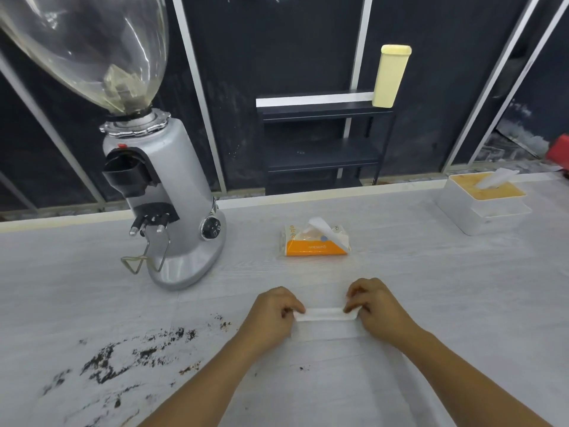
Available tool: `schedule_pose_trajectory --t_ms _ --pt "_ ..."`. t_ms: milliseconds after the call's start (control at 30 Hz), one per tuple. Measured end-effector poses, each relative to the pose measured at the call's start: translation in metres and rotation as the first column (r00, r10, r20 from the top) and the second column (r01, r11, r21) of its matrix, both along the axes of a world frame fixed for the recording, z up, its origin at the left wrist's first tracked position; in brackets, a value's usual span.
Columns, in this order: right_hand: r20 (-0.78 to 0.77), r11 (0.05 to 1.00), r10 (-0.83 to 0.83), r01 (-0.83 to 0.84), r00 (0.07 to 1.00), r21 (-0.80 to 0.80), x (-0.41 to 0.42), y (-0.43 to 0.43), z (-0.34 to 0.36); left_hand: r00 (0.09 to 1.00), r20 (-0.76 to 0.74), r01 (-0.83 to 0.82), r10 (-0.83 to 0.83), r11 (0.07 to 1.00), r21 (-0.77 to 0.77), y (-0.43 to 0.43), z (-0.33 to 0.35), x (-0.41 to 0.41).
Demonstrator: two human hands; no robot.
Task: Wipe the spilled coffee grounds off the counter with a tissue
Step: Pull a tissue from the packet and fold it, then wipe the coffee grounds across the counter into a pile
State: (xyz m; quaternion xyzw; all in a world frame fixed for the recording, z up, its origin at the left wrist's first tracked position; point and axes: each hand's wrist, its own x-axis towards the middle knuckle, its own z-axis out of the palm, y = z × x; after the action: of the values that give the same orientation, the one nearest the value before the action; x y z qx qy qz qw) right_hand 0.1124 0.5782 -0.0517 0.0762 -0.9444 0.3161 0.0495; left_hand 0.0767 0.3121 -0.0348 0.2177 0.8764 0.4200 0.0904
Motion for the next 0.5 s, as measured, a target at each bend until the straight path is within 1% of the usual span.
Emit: schedule_pose_trajectory --t_ms 33,100,133,200,267,367,500 --pt "-0.034 0.998 0.001 0.001 0.999 0.056 0.005 0.003 -0.006 0.997 -0.069 0.034 -0.039 0.996 -0.083 0.001 -0.005 0.004" --pt "-0.067 0.994 -0.003 0.011 0.998 0.109 0.015 0.007 -0.01 0.976 -0.191 0.054 -0.104 0.967 -0.248 0.003 -0.011 0.013" --pt "-0.073 0.993 -0.004 0.013 0.997 0.118 0.018 0.007 -0.008 0.967 -0.23 0.041 -0.109 0.959 -0.281 0.004 -0.013 0.017" --pt "-0.097 0.992 0.0 0.013 0.995 0.129 0.021 0.006 -0.003 0.954 -0.29 -0.005 -0.077 0.962 -0.274 0.008 -0.014 0.023" --pt "-0.134 0.982 0.041 -0.015 0.99 0.189 0.019 0.004 -0.002 0.935 -0.35 -0.046 -0.059 0.957 -0.285 0.012 -0.017 0.026" --pt "-0.113 0.959 0.135 -0.101 0.984 0.264 0.018 0.003 -0.011 0.923 -0.383 -0.09 -0.038 0.946 -0.312 0.013 -0.023 0.027" --pt "-0.163 0.945 0.155 -0.099 0.974 0.312 0.029 0.005 -0.016 0.903 -0.427 -0.111 -0.046 0.936 -0.335 0.013 -0.026 0.039"
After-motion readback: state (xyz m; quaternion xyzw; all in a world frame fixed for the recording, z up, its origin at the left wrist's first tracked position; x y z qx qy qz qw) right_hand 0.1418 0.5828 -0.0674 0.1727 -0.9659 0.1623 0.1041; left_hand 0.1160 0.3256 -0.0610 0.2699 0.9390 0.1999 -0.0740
